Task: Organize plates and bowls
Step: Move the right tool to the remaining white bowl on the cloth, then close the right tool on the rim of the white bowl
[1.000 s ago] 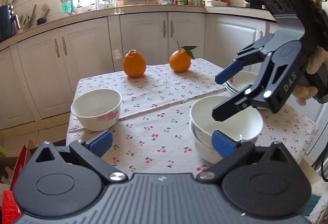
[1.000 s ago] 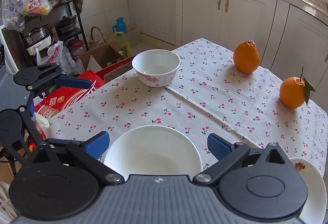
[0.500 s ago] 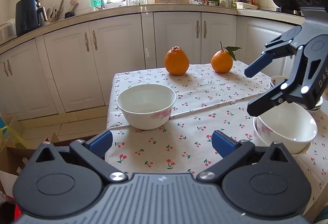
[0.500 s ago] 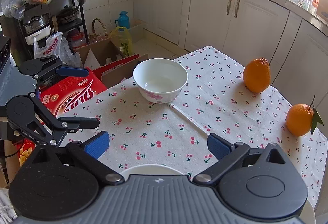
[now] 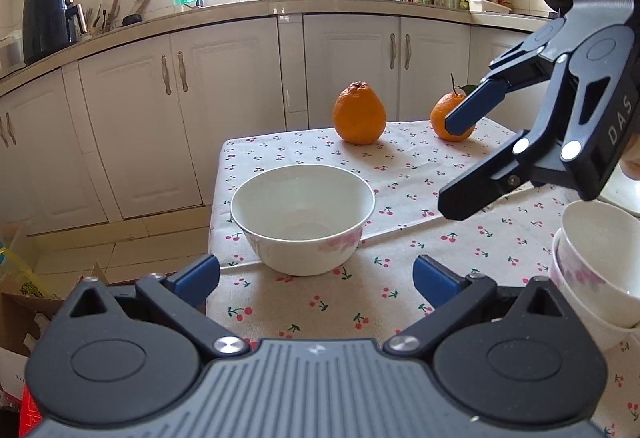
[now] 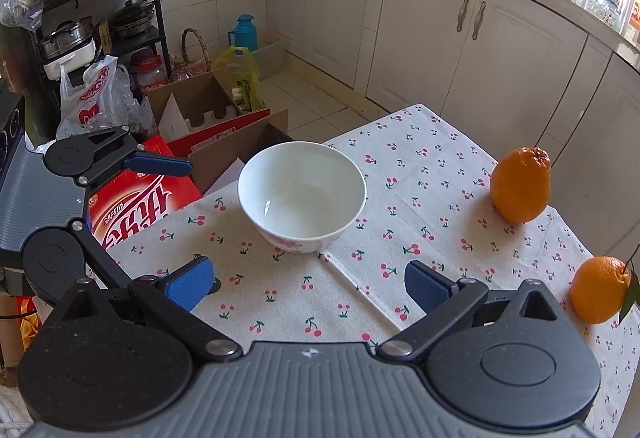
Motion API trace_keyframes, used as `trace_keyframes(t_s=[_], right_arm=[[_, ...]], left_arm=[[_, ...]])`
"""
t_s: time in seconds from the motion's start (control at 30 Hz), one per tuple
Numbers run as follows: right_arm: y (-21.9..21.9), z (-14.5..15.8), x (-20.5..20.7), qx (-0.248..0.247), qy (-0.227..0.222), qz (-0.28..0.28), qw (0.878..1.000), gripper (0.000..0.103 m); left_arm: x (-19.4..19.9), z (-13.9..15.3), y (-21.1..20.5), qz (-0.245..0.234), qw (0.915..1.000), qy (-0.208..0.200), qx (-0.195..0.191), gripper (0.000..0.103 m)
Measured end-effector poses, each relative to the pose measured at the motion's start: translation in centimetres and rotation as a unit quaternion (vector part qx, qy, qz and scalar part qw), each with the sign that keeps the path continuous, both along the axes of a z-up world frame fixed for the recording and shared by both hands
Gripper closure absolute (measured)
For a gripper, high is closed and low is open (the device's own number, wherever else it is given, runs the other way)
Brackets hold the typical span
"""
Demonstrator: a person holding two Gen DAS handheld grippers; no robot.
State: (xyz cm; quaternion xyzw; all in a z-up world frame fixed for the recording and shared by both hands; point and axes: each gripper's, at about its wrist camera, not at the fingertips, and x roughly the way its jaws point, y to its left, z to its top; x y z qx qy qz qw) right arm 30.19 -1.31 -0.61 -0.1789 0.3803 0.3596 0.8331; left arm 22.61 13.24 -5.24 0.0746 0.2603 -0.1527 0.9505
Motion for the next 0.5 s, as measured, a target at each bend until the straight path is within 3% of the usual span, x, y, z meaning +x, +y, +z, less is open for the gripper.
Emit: trace_keyframes(t_s=[0.5], right_arm=[[3.6,-2.2,6.9,0.007,0.047,0.019,0.999,0.004]], left_arm=[[4.2,-1.8,-0.2,0.000,1.0000,0.007,0.000,0.004]])
